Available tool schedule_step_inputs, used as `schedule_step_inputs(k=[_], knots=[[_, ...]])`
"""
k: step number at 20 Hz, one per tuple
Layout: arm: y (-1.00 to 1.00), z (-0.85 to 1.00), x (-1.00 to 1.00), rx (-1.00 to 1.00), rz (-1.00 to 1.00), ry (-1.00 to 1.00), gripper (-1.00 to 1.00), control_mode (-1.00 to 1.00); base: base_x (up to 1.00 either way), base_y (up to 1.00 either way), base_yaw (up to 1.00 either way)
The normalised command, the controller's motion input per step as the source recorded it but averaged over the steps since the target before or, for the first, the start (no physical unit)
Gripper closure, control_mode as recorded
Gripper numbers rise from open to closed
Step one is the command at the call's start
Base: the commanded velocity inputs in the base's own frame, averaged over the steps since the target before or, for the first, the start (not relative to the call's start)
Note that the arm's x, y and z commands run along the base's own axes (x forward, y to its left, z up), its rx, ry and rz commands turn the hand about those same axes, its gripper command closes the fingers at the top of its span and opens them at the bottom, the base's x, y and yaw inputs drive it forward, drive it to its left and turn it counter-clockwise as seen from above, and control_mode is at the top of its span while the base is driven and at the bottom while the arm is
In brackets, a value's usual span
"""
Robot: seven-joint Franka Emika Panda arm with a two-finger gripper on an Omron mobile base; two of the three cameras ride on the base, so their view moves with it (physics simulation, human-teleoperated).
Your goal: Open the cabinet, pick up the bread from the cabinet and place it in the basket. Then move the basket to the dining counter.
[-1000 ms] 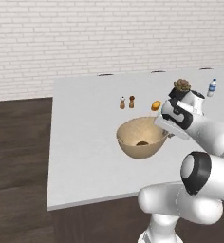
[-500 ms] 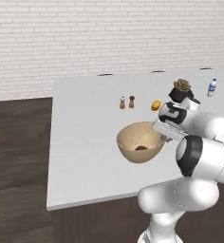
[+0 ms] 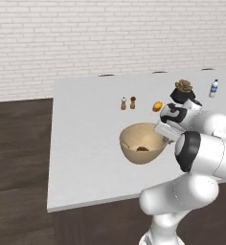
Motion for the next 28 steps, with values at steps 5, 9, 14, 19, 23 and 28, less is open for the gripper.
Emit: schedule_step_inputs(k=[5, 9, 14, 19, 23, 28], knots=[[0.01, 0.0, 0.0, 0.0, 0.0, 0.0, -1.0, -1.0, 0.0, 0.0, 0.0], [0.11, 0.16, 0.0, -0.04, 0.0, 0.0, -1.0, -1.0, 0.0, 0.0, 0.0], [0.31, 0.56, -0.03, -0.22, 0.0, 0.0, -1.0, -1.0, 0.0, 0.0, 0.0], [0.47, 0.91, -0.33, -0.3, 0.0, 0.0, -1.0, -1.0, 0.0, 0.0, 0.0], [0.35, 1.0, -0.61, -0.13, 0.01, -0.01, -1.0, -1.0, 0.0, 0.0, 0.0], [0.37, 1.0, -0.85, -0.01, 0.06, -0.18, -1.0, -1.0, 0.0, 0.0, 0.0]])
